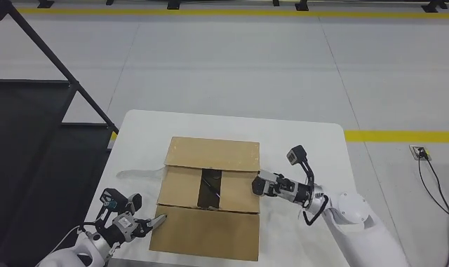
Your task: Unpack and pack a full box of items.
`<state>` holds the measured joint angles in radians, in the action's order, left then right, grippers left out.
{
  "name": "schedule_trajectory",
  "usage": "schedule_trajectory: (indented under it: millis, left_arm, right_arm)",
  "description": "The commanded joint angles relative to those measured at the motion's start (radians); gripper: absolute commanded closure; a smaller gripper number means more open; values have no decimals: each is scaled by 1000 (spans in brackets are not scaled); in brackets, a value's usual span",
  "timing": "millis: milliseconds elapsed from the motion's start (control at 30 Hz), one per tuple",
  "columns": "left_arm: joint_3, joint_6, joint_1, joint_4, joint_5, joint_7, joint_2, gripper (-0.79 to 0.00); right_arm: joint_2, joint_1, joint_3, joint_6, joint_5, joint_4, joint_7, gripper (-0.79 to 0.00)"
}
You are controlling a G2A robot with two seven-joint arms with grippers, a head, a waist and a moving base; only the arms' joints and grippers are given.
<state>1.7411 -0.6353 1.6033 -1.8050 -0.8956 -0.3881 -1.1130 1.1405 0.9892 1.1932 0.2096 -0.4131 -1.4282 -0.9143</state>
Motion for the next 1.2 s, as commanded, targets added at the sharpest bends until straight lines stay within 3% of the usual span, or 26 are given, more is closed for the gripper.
schedule_trajectory:
  millis: [0,400,933,1167]
  left_arm:
    - [0,0,0,0,0,0,0,-785]
    - [-16,11,15,6,-4,19,4,-785]
    - [-36,35,39,4,11,55,9,-785]
    - [-36,45,50,1,21,68,11,-785]
  right_arm:
    - [3,-9,-12,-41,0,0,24,-785]
    - [30,-78,-62,-66,-5,55,175,-785]
    - [96,-206,-180,-135,209,49,704,-785]
    - [137,-303,-246,-138,256,158,798,-785]
